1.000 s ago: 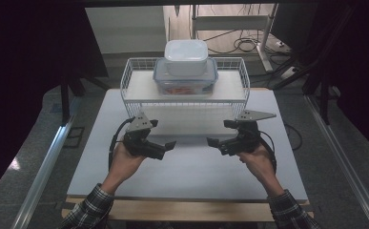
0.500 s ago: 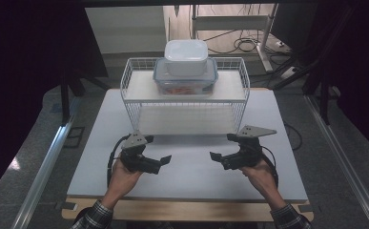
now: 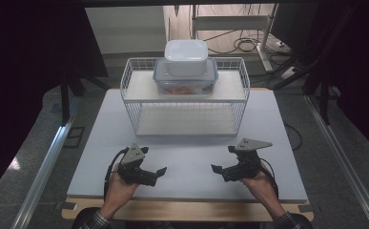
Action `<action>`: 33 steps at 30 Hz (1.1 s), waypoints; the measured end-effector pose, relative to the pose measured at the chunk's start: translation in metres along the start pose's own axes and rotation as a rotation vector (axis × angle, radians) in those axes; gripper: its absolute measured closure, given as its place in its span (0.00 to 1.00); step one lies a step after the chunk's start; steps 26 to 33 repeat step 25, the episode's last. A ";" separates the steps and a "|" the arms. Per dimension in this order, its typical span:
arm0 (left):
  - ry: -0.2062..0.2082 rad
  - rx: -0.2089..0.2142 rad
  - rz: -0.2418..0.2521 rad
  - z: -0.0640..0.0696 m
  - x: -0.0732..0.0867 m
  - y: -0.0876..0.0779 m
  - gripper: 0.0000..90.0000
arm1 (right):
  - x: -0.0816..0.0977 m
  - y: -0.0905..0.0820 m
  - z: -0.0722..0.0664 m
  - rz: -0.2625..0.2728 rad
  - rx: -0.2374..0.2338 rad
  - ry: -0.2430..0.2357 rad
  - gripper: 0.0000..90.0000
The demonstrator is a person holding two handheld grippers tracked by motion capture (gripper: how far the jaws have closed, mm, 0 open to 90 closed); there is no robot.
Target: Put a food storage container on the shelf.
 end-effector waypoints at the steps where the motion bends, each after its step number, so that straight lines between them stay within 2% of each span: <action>1: 0.002 0.001 -0.005 0.001 0.002 0.000 0.01 | 0.002 0.001 0.000 -0.003 0.002 -0.002 0.00; 12: 0.049 -0.004 -0.111 0.007 0.026 0.013 0.00 | 0.028 0.011 -0.003 -0.078 0.025 -0.024 0.00; 19: 0.047 -0.011 -0.146 0.004 0.032 0.019 0.00 | 0.043 0.022 -0.003 -0.154 0.025 -0.026 0.00; 21: 0.045 -0.014 -0.149 0.003 0.033 0.020 0.00 | 0.045 0.024 -0.003 -0.173 0.039 -0.030 0.00; 33: 0.044 -0.016 -0.143 0.003 0.032 0.019 0.00 | 0.045 0.024 -0.002 -0.172 0.050 -0.024 0.00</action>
Point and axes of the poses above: each handheld gripper's, and its own axes: y roughly forward along the jaws, x roughly out of its underside, z roughly to its right, the point moved 3 cm from there along y, roughly forward along the jaws, and after that the axes turned 1 degree about -y, right-handed, at the moved point
